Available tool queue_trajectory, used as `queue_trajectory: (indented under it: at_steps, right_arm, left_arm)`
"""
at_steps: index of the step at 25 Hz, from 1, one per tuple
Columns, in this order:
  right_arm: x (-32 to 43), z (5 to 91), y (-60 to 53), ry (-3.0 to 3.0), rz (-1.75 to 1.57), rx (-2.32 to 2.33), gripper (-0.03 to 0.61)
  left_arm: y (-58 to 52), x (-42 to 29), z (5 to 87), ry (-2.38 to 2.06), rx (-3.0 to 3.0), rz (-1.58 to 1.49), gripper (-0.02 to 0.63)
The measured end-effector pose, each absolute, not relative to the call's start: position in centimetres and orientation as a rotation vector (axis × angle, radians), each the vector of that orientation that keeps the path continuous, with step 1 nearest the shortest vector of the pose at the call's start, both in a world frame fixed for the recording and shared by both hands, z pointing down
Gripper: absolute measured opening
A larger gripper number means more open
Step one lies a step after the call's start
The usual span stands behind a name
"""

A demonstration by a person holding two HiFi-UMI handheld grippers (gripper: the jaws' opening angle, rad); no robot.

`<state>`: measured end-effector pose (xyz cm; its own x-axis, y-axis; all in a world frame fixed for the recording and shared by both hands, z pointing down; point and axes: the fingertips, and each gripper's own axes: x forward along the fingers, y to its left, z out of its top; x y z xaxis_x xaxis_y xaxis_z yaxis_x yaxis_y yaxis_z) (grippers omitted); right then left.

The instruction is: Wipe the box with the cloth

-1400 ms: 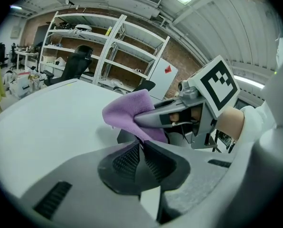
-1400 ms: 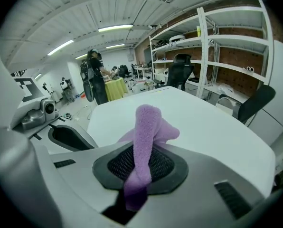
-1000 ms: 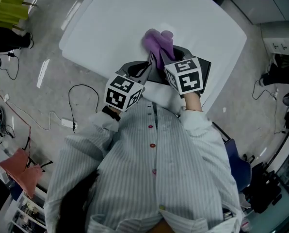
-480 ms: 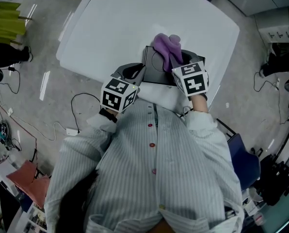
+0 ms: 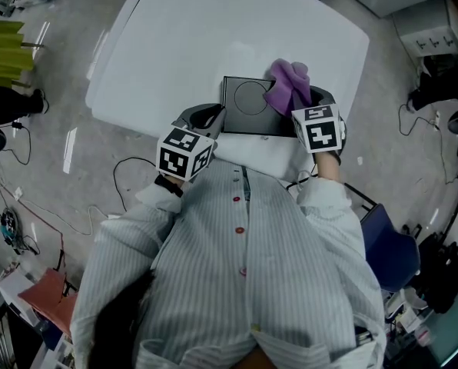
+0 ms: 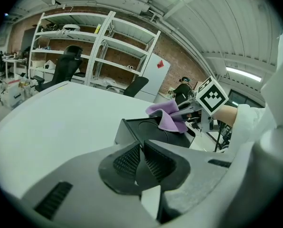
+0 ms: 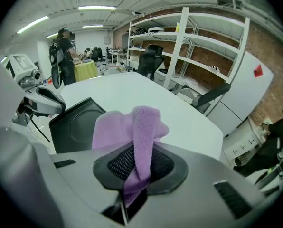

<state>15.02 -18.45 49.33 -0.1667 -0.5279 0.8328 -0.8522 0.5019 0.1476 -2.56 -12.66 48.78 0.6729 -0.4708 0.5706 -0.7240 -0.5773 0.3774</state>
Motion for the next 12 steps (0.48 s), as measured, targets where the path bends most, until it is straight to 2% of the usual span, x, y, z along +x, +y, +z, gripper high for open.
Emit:
queue_trajectory:
  at_steps: [12]
  right_arm:
    - [19.2,48.8,-17.8,-1.747,0.464,1.264,0.060]
  left_arm:
    - [-12.5,-2.2,48.7,-0.902,2.304,0.550,0.014]
